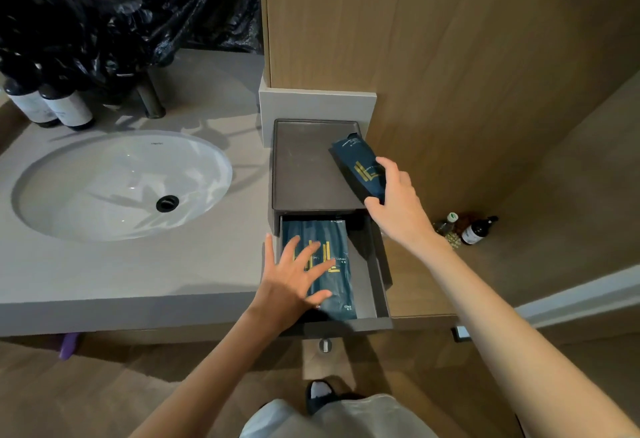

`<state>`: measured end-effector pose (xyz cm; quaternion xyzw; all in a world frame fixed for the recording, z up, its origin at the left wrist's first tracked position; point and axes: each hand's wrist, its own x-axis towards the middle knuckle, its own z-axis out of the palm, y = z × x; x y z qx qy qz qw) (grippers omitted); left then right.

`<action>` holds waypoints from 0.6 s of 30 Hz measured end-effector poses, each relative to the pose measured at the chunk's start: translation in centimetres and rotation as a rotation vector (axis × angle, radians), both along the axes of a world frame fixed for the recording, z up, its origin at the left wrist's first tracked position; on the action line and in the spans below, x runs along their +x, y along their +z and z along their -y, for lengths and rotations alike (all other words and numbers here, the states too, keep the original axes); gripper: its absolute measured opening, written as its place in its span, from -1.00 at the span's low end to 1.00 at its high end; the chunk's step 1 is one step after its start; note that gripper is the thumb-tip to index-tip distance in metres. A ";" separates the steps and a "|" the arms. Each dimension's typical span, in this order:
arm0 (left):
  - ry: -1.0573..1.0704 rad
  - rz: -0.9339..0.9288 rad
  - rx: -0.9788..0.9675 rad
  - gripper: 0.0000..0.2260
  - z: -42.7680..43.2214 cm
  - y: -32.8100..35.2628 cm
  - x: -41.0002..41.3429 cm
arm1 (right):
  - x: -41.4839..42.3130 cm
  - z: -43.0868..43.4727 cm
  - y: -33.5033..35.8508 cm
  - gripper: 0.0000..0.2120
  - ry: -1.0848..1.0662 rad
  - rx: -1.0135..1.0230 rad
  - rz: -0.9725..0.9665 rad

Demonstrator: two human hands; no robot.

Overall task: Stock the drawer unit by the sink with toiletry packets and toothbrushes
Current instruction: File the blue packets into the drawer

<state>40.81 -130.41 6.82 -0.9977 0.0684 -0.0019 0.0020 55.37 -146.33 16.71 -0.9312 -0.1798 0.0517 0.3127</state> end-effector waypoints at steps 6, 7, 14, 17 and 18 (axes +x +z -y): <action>-0.122 -0.140 0.075 -0.46 -0.2 0.9 0.5 | -6.8 3.2 2.8 -0.45 0.051 0.094 -0.072; -0.137 -0.151 0.085 -0.48 -0.2 1.1 0.4 | -8.0 3.6 3.0 -0.45 0.053 0.091 -0.080; -0.144 -0.149 0.103 -0.53 -0.3 1.8 0.1 | -14.3 5.0 2.2 -0.53 0.036 -0.095 -0.067; -0.129 -0.157 0.086 -0.56 -0.1 2.0 -0.1 | -15.4 4.5 1.1 -0.59 -0.007 -0.152 -0.068; -0.128 -0.158 0.078 -0.57 -0.2 2.0 -0.1 | -15.6 4.2 0.6 -0.59 -0.016 -0.169 -0.056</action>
